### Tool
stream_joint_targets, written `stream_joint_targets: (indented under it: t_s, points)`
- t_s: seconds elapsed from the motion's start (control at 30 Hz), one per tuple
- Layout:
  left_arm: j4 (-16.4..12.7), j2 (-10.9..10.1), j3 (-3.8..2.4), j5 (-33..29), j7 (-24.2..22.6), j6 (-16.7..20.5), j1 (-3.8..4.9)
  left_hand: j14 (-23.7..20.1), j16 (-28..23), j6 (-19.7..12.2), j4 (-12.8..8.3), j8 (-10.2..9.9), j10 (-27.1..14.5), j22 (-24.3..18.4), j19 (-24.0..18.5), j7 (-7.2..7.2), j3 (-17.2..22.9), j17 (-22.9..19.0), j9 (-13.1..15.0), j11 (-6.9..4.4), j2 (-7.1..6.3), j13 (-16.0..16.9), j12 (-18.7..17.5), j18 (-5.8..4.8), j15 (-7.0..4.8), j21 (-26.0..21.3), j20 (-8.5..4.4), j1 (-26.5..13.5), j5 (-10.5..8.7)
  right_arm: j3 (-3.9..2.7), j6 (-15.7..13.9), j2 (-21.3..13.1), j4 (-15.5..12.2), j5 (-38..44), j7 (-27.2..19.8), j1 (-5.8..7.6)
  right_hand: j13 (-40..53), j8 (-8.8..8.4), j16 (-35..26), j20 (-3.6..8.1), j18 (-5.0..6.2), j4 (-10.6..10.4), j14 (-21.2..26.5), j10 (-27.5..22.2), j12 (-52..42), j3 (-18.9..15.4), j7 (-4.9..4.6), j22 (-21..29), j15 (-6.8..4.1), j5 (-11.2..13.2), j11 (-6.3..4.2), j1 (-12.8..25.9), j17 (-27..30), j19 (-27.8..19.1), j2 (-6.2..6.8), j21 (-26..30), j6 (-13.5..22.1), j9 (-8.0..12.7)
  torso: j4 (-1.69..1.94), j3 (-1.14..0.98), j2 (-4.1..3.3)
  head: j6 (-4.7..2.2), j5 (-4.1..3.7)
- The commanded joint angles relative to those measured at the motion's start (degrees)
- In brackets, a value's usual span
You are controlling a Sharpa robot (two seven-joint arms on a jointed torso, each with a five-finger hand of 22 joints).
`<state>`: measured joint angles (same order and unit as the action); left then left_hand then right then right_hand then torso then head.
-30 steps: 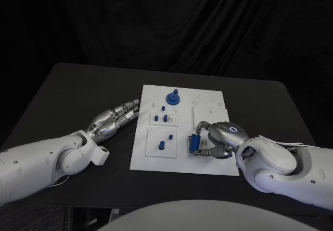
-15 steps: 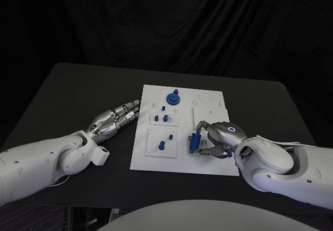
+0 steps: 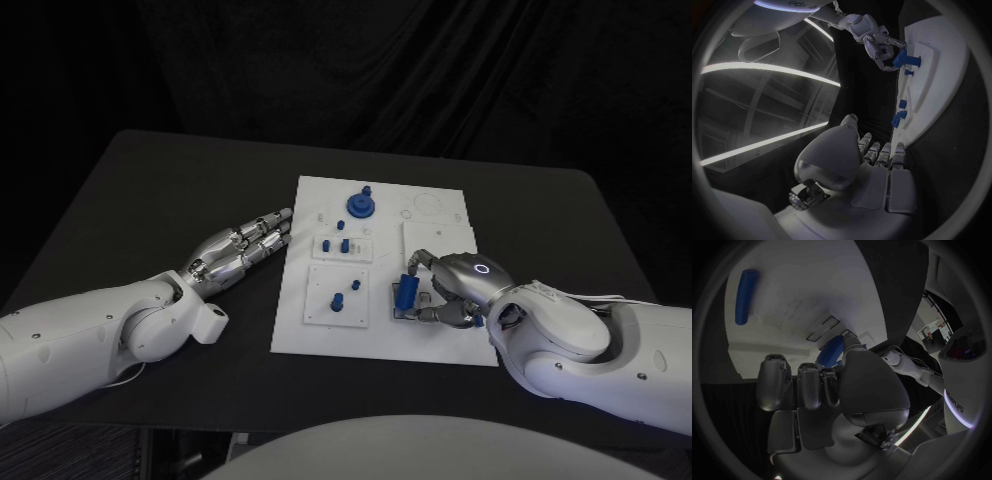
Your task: Assemble the parts on the task board
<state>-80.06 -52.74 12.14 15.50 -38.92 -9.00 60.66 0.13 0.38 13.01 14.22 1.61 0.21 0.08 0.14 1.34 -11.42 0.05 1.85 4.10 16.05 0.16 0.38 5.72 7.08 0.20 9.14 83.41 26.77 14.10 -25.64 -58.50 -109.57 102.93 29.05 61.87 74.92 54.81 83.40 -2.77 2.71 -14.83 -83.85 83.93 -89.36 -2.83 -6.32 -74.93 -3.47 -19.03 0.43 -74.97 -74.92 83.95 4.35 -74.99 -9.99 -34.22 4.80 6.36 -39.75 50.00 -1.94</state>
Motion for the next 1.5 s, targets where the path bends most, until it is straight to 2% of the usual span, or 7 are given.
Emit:
stream_joint_targets:
  t_s: [0.03, 0.17, 0.27, 0.37, 0.47, 1.0, 1.5]
  points:
    - [-0.1, 0.1, -0.04, -0.3, -5.7, -0.9, -0.10, -0.1, -0.4, 0.0, -0.1, 0.3, 0.1, -0.1, -0.1, 0.49, 0.4, -0.1, 0.0, -0.19, 0.07, 0.0, -0.3, 0.36, 0.46, -0.2, 0.44, 0.2, 0.04, 0.04, -1.1, -0.1, 0.0, 0.5, -1.0, -0.17, 14.7, 1.04, 0.4, -0.33, 0.51, -0.2, -3.3, 5.6, -0.4, -0.4, 0.16, -10.8, 0.30, -3.1, 0.25, -0.4, -1.8, 0.3, -0.37, -0.6, 0.2, 0.5, 0.01, -0.02, -0.01, 0.00, 0.03]
    - [0.0, 0.2, -0.04, -0.3, -5.7, -0.9, -0.12, -0.1, -0.4, 0.0, -0.1, 0.2, 0.1, -0.1, -0.1, 0.47, 0.5, -0.1, 0.0, -0.16, 0.08, 0.0, -0.3, 0.36, 0.58, -0.2, 0.56, 0.2, 0.04, 0.04, -2.0, -0.2, 0.0, 0.5, -1.6, -0.17, 14.9, 1.86, 0.7, -0.21, 0.45, -0.5, -3.4, 5.9, -0.5, -0.6, 0.36, -10.9, 0.14, -7.0, 0.09, -0.6, -2.3, 0.5, -0.80, -0.8, -0.4, 1.6, -0.01, -0.04, -0.04, 0.00, 0.02]
    - [0.0, 0.2, -0.04, -0.3, -5.7, -0.9, -0.14, -0.1, -0.4, 0.0, -0.1, 0.2, 0.1, -0.1, -0.1, 0.46, 0.5, -0.1, 0.0, -0.15, 0.10, 0.0, -0.3, 0.36, 0.64, -0.2, 0.61, 0.2, 0.03, 0.04, -2.5, -0.3, 0.0, 0.5, -2.1, -0.17, 14.9, 2.23, 0.7, -0.08, 0.45, -1.1, -3.4, 5.9, -0.5, -0.6, 0.53, -10.9, 0.01, -13.0, -0.09, -0.5, -2.5, 0.5, -0.98, -0.9, -0.9, 2.7, -0.03, -0.02, -0.02, 0.00, 0.02]
    - [0.1, 0.2, -0.04, -0.3, -5.7, -0.9, -0.15, -0.1, -0.4, -0.1, 0.0, 0.2, 0.1, -0.1, -0.1, 0.40, 0.6, -0.1, 0.0, -0.10, 0.14, 0.0, -0.3, 0.35, 0.73, -0.2, 0.70, 0.2, 0.00, 0.04, -2.9, -0.4, 0.0, 0.5, -2.6, -0.17, 15.0, 2.31, 0.9, 0.17, 0.39, -1.8, -3.5, 6.0, -0.6, 0.0, 0.88, -11.0, -0.26, -22.5, -0.43, 0.5, -2.9, 0.6, -1.08, -1.1, -1.9, 4.5, -0.01, -0.01, -0.03, 0.00, 0.03]
    - [0.1, 0.2, -0.04, -0.3, -5.7, -1.0, -0.16, -0.1, -0.4, -0.1, 0.0, 0.2, 0.1, -0.1, -0.1, 0.40, 0.6, -0.1, 0.0, -0.10, 0.14, 0.0, -0.3, 0.35, 0.73, -0.2, 0.70, 0.2, 0.00, 0.04, -3.2, -0.5, 0.0, 0.5, -3.0, -0.17, 14.9, 1.79, 0.9, 0.34, 0.38, -1.8, -3.6, 5.9, -0.5, 1.0, 1.07, -11.0, -0.44, -27.7, -0.65, 1.9, -3.0, 0.6, -0.89, -1.2, -3.1, 6.1, -0.06, -0.02, -0.02, 0.00, 0.08]
    - [0.2, 0.2, -0.04, -0.3, -5.7, -1.0, -0.19, -0.1, -0.4, -0.5, 0.2, 0.1, 0.1, -0.1, -0.1, -0.07, 0.7, -0.1, 0.0, 0.15, 0.20, 0.0, -0.3, 0.33, 1.10, -0.2, 1.05, -0.1, -0.25, 0.04, -3.5, -1.0, -0.3, 0.5, -3.5, -0.17, 14.7, 0.17, 0.9, 0.47, 0.35, -1.9, -3.6, 5.6, -0.3, 4.0, 1.22, -11.0, -0.57, -33.0, -0.80, 5.3, -3.1, 0.7, -0.49, -1.3, -4.7, 9.5, 0.00, -0.01, -0.02, 0.00, 0.28]
    - [0.1, -0.2, -0.04, -0.3, -5.7, -0.9, -0.21, -0.1, -0.4, -0.7, 0.5, 0.1, 0.2, -0.1, -0.1, -0.43, 0.7, -0.1, -0.1, 0.31, 0.21, 0.0, -0.2, 0.35, 1.29, -0.2, 1.26, -0.4, -0.49, 0.07, -3.2, -4.4, -4.1, 0.5, -4.9, -0.71, 13.6, -1.42, 0.8, 0.60, 0.36, -1.9, -3.5, 4.3, 0.5, 7.4, 1.42, -11.0, -0.72, -36.8, -0.99, 6.0, -3.0, 0.6, 0.68, -1.3, -5.2, 11.9, -0.05, -0.01, 0.01, 0.00, 0.40]
